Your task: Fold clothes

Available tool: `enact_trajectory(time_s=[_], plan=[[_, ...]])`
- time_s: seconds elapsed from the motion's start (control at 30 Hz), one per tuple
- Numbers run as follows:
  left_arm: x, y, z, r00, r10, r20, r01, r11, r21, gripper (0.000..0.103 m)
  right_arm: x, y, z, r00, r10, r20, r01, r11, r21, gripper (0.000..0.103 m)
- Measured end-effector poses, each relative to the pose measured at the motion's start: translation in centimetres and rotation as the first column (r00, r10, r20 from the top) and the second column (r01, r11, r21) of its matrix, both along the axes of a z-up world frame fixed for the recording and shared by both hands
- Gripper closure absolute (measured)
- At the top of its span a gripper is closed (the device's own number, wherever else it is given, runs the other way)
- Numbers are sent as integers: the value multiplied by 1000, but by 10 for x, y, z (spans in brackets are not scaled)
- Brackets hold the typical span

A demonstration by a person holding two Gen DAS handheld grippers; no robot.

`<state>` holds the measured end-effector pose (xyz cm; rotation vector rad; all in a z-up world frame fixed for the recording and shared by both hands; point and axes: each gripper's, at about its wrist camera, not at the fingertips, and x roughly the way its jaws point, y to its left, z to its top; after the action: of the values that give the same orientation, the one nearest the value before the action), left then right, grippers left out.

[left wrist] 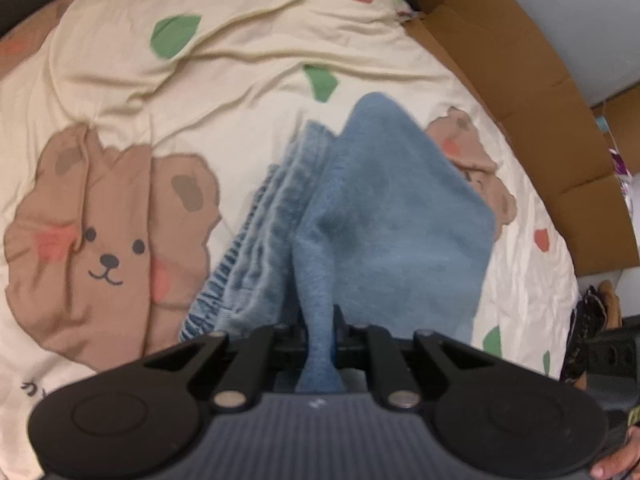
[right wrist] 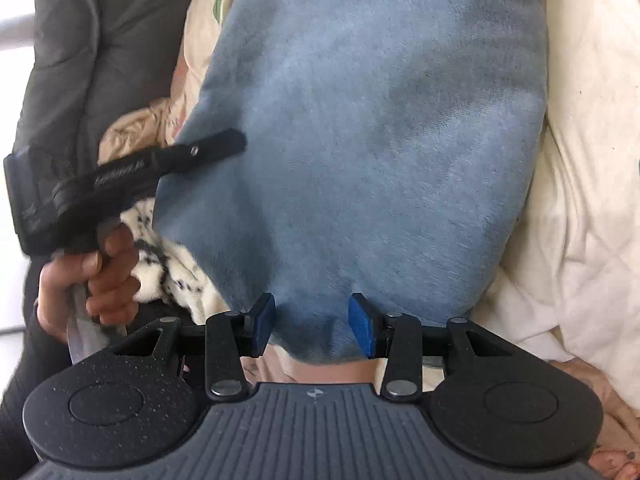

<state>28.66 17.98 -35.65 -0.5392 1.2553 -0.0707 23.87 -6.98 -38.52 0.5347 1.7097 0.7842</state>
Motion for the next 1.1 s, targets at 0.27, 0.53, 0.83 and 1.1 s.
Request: enact_trajectory(time_s=[0.27, 0.53, 0.83, 1.1], plan=[[8, 8, -7, 999, -36, 13, 37, 998, -48, 86, 2, 2, -4, 1000, 6, -15, -7, 1000, -22, 56], [12, 6, -9, 998, -44, 40, 46, 998, -50, 84, 6, -38, -6, 997, -42, 72, 52, 988, -147, 57], [6, 14, 9, 992, -34, 125, 43, 997, -69, 95, -15, -37, -19, 999, -15, 30, 19, 987, -161, 69], [-4, 30, 6, 992, 16, 124, -10, 999, -47, 96, -39, -31, -27, 998, 43, -34, -48, 986, -160, 81]])
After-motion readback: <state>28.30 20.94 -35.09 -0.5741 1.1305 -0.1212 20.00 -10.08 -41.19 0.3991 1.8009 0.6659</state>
